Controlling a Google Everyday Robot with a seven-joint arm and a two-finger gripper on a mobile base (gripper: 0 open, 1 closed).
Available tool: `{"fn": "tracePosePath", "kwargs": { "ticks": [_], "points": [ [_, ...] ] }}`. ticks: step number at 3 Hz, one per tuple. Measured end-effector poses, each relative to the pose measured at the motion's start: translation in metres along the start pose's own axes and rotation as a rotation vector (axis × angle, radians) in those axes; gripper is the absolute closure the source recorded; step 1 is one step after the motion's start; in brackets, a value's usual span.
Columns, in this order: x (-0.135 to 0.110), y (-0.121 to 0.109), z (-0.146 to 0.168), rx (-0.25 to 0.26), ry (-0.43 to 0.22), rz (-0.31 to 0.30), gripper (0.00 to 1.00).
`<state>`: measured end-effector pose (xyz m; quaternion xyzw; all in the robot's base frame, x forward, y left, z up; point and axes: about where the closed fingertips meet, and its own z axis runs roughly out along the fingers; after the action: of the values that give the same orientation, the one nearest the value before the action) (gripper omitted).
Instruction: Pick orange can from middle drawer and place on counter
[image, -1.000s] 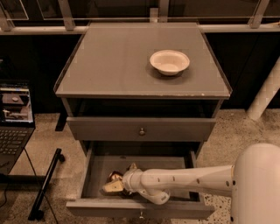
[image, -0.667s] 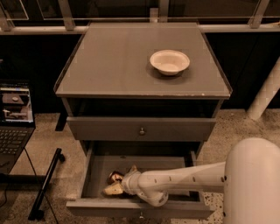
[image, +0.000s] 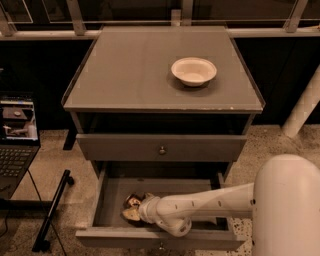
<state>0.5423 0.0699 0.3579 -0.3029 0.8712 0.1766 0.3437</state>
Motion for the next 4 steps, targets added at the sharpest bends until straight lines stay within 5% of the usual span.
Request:
{"fn": "tracePosePath", "kwargs": {
  "ticks": [2,3,4],
  "points": [
    [0.0,0.0,0.0,0.0,0.0,0.0,0.88],
    [-0.002,0.0003,-0.002,0.0,0.0,0.0,1.0],
    [-0.0043,-0.0004,-0.0076,-0.019,-0.01,0.001,1.0]
  ]
}}
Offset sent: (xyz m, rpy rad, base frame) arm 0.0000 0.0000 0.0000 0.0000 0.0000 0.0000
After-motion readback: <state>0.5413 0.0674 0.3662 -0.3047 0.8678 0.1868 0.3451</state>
